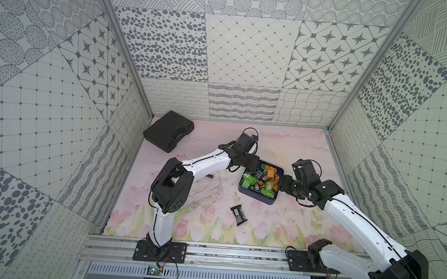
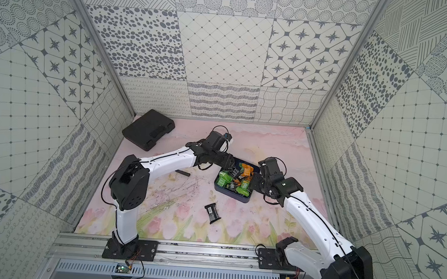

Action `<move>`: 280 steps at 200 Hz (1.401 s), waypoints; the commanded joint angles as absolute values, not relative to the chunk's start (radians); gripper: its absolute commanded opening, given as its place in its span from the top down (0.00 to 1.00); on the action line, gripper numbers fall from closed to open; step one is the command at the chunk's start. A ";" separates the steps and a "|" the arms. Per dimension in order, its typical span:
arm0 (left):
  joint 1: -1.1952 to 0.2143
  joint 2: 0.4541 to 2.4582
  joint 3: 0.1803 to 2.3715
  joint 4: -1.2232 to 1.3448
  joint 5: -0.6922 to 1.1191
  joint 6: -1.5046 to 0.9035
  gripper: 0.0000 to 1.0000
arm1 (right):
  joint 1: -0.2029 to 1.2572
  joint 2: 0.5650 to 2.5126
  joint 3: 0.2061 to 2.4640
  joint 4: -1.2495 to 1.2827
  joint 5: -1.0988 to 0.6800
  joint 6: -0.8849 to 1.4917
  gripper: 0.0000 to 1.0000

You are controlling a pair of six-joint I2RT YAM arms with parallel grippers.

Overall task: Take the cookies out of the storage box
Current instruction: Move the storage box to the center of the board.

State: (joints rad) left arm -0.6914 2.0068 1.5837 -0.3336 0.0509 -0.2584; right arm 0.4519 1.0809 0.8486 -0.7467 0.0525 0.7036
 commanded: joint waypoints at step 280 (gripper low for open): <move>-0.690 1.981 1.678 -0.505 -0.213 -0.444 0.43 | 0.441 1.203 0.932 -0.740 0.048 0.647 0.44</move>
State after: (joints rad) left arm -0.6338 2.0434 1.6756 -0.5480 -0.2386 -0.3740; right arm 0.4473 1.2064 0.9367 -0.7494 0.0143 0.6464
